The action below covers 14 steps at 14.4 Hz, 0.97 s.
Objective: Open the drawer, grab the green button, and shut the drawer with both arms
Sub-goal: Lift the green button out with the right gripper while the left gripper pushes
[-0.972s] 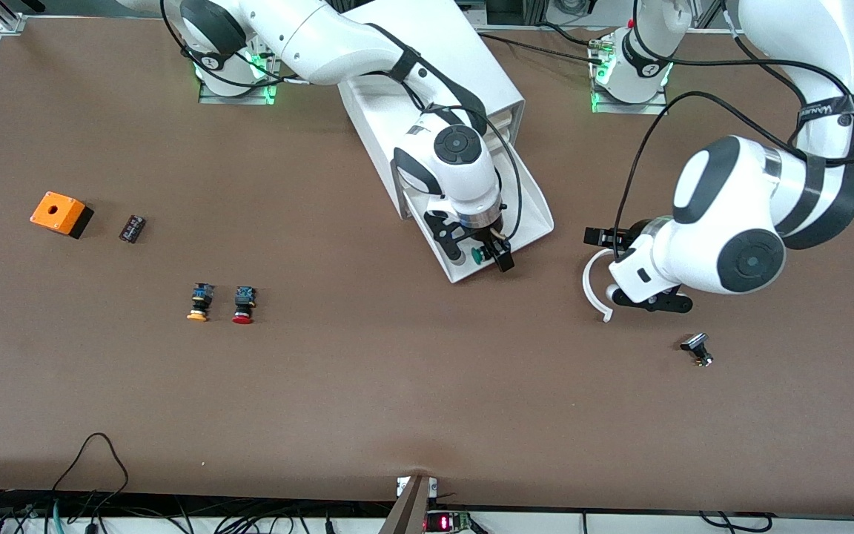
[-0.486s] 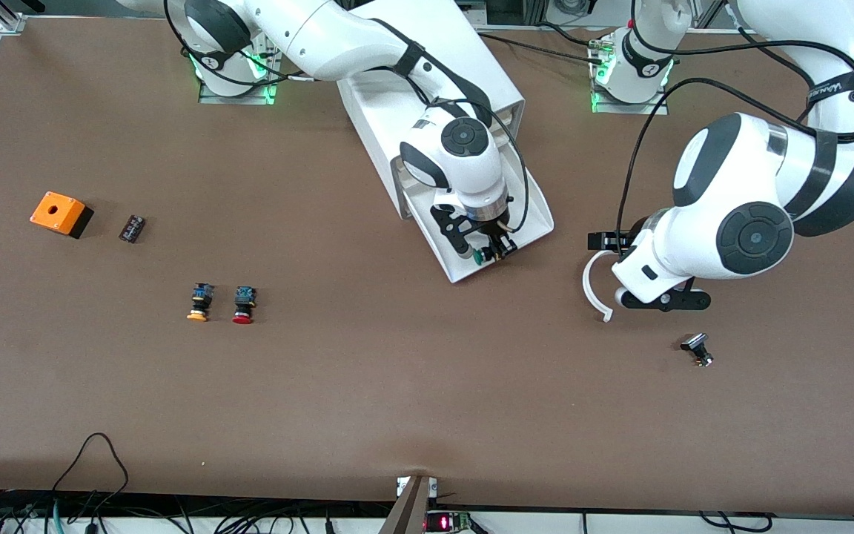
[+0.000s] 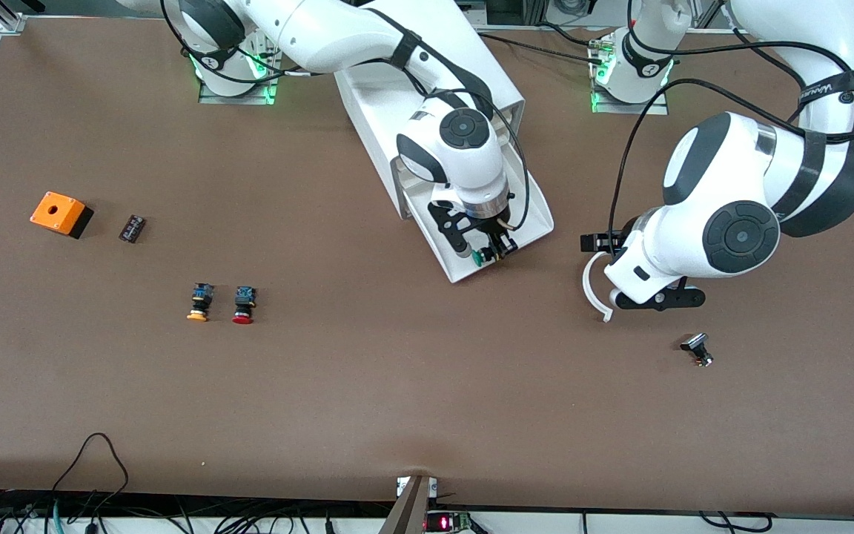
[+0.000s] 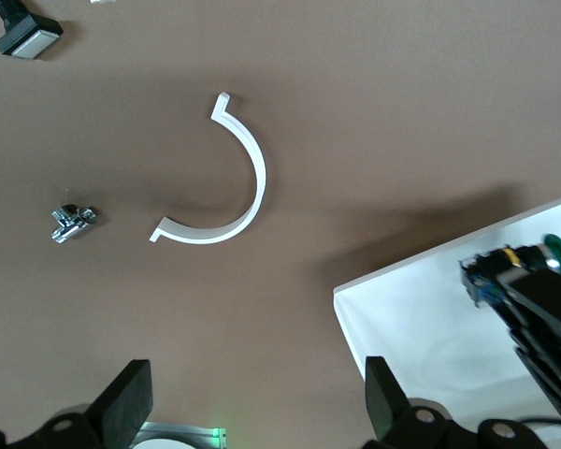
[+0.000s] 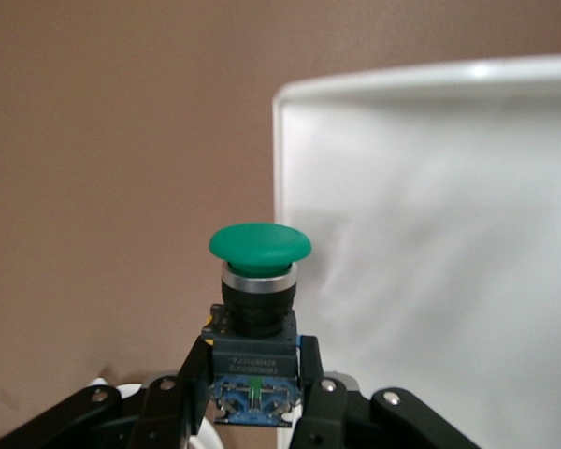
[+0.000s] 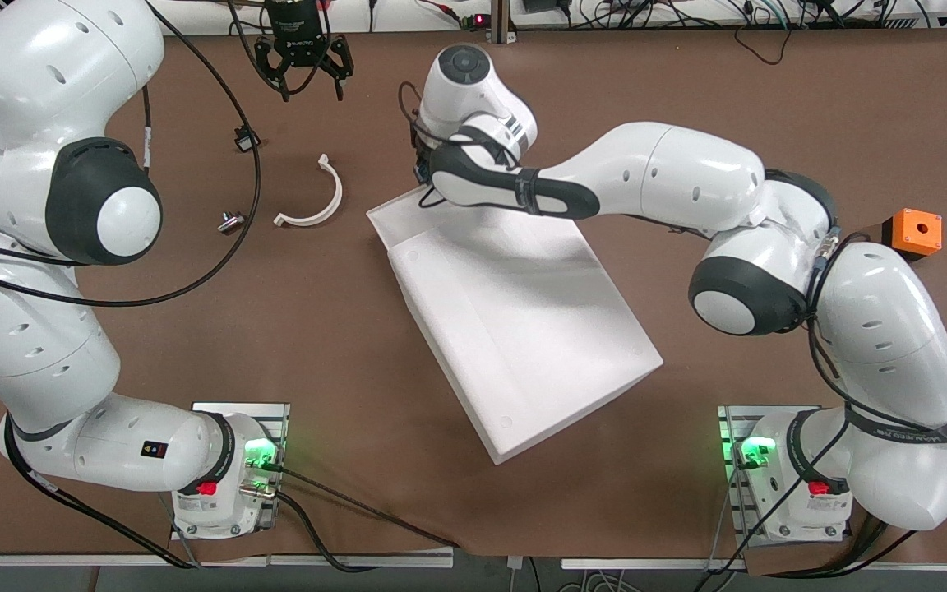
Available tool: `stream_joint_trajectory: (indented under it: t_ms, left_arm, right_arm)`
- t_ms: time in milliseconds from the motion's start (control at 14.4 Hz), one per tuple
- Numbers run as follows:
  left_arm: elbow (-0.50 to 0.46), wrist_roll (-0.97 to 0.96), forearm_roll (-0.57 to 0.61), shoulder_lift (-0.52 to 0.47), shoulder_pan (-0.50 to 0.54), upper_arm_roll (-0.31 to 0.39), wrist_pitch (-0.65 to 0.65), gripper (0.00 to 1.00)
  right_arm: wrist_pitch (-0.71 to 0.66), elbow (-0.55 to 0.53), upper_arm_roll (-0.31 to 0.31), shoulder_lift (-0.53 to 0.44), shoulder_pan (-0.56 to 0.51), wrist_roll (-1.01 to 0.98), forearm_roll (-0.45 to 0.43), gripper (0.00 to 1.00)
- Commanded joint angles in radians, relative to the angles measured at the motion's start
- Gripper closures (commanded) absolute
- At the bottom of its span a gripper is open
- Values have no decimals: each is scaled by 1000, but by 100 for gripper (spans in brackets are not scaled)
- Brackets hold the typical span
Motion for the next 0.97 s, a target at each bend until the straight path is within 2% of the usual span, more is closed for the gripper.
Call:
stream_joint_trajectory:
  t_ms: [0, 208, 347, 556, 694, 903]
  left_arm:
    - [-28, -95, 29, 0, -18, -1, 76, 0]
    - [-108, -216, 29, -9, -41, -1, 193, 0]
    - [-191, -267, 29, -17, -43, -1, 306, 1]
    - [-365, -330, 29, -61, -58, -2, 507, 1]
    - [-436, -385, 29, -57, -66, -19, 616, 1]
    - [-542, -460, 29, -51, -92, -21, 805, 1]
  right_arm:
    - [-90, -4, 25, -64, -66, -140, 32, 100]
    - [-220, -10, 45, -119, -151, -436, 58, 100]
    - [-312, -13, 44, -150, -217, -639, 107, 100]
    - [-482, -16, 44, -190, -312, -933, 120, 100]
    - [-532, -68, 44, -239, -385, -1126, 123, 100]
    - [-505, -214, 42, -311, -480, -1372, 161, 100]
